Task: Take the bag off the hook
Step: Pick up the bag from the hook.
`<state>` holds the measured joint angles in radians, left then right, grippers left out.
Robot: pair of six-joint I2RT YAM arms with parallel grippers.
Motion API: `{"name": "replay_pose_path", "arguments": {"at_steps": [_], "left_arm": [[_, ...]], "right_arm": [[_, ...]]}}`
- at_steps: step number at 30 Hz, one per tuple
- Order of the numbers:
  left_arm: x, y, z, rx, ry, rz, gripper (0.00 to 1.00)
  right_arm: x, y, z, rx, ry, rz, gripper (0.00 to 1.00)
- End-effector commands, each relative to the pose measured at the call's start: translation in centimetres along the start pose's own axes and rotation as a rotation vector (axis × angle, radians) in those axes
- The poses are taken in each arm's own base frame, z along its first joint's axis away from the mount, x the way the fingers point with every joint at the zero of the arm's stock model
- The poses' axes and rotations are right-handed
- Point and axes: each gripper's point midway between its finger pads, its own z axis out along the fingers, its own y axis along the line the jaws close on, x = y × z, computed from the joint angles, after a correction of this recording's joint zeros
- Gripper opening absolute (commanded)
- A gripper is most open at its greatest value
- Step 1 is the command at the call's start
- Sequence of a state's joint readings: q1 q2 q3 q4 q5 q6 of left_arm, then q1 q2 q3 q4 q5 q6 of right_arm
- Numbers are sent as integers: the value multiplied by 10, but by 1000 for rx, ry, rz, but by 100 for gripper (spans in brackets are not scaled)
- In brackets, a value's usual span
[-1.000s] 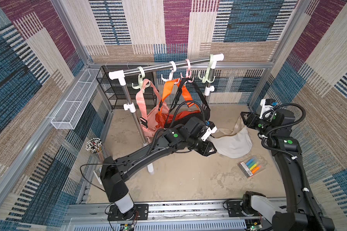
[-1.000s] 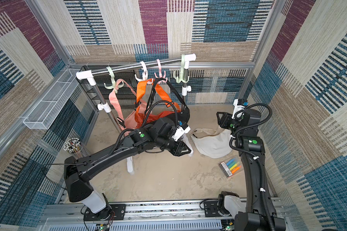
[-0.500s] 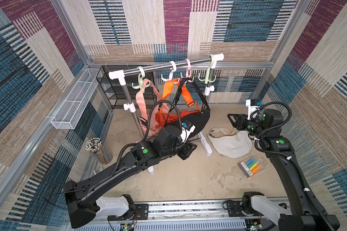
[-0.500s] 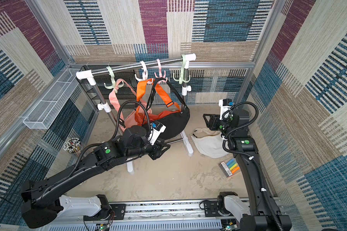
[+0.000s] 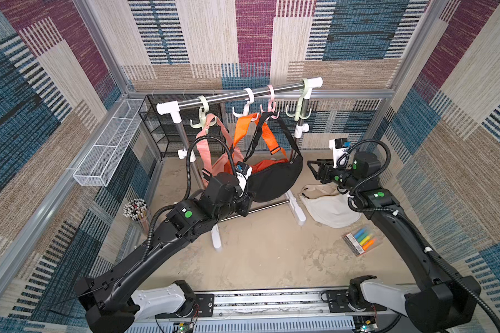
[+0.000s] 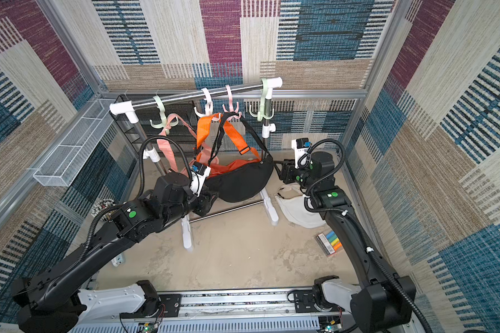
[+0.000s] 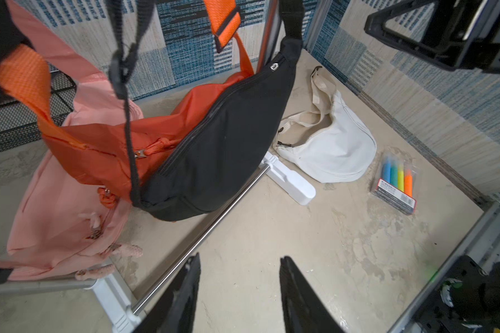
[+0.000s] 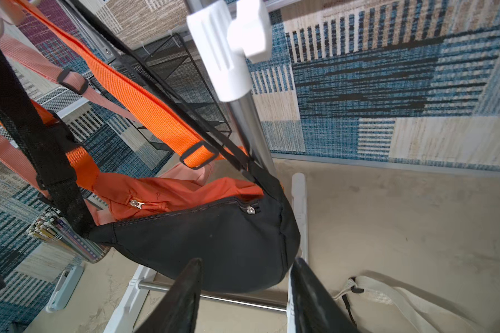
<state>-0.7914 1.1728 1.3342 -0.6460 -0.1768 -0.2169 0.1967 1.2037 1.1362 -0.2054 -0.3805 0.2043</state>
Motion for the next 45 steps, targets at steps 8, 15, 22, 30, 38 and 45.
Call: {"name": "replay_pose_path", "arguments": {"at_steps": [8, 15, 22, 30, 38, 45], "left_arm": [[-18, 24, 1, -1, -7, -80, 48], [-28, 29, 2, 19, -26, -98, 47], [-35, 27, 10, 41, -28, -78, 45], [-38, 34, 9, 24, -31, -87, 42], [-40, 43, 18, 12, -57, -102, 40], [-46, 47, 23, 5, -81, -105, 38]], "right_arm": [[-33, 0, 6, 57, -73, -84, 54], [-40, 3, 3, 58, -61, -121, 55], [-43, 2, 16, 53, -29, -164, 56], [-42, -1, 30, 36, -11, -202, 56], [-37, 7, 42, -48, -58, -353, 56], [-27, 1, 56, -52, -14, -407, 50]]}}
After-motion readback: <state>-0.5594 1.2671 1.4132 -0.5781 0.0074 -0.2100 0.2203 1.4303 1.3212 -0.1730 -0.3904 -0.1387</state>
